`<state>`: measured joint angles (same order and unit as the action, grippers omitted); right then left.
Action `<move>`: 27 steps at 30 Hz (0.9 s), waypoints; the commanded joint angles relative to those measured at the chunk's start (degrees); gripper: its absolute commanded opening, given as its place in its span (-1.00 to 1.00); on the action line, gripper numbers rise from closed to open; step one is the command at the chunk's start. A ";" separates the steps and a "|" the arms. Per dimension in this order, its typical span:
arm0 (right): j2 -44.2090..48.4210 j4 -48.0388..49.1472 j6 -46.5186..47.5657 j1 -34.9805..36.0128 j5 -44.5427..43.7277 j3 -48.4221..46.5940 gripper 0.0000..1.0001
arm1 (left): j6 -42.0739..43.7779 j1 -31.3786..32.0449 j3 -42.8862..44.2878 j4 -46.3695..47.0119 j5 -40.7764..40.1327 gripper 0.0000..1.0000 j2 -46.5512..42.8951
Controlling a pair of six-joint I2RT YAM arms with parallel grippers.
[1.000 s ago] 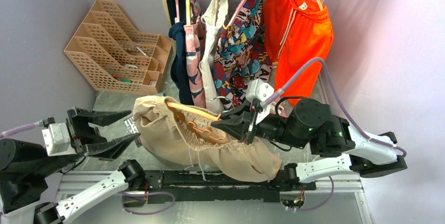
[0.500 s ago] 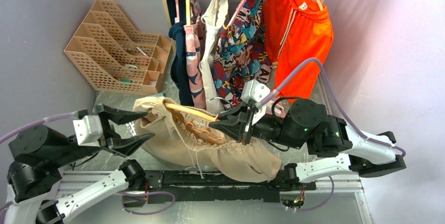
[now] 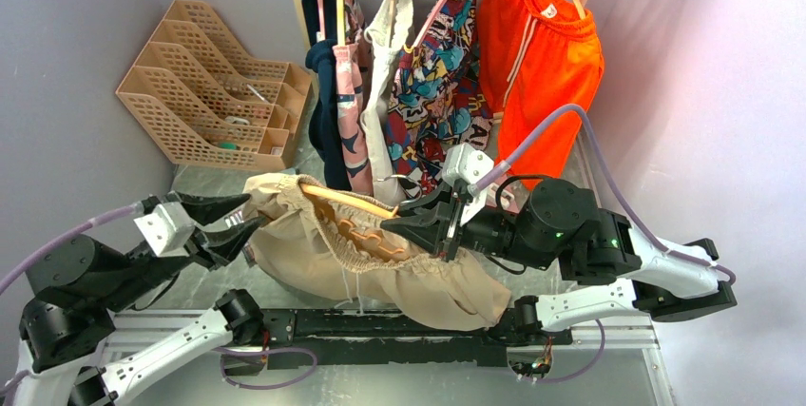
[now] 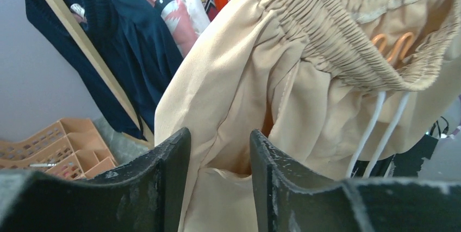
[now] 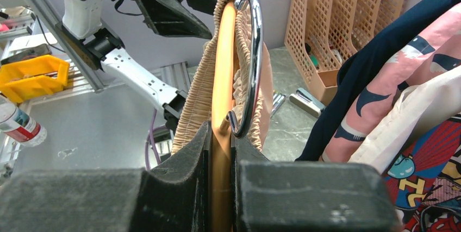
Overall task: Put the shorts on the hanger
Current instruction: Adjust the shorts on the hanger.
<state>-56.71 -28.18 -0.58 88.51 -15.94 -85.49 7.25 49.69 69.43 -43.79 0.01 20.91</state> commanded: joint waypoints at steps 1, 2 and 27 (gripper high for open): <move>1.45 3.88 -0.11 0.01 -0.44 -1.34 -1.00 | 2.11 -0.18 -1.03 -0.52 -3.92 -0.08 1.44; 1.46 3.82 -0.12 0.02 -0.42 -1.30 -1.00 | 2.42 -0.21 -1.12 -0.51 -3.96 -0.14 1.64; 1.01 1.70 -0.13 0.03 -0.75 -2.05 -1.00 | 3.52 -0.21 3.77 -0.94 -4.12 0.04 2.94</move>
<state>-56.73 -30.33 -0.60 88.51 -16.08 -85.49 11.92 49.69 72.86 -42.81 -4.80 23.22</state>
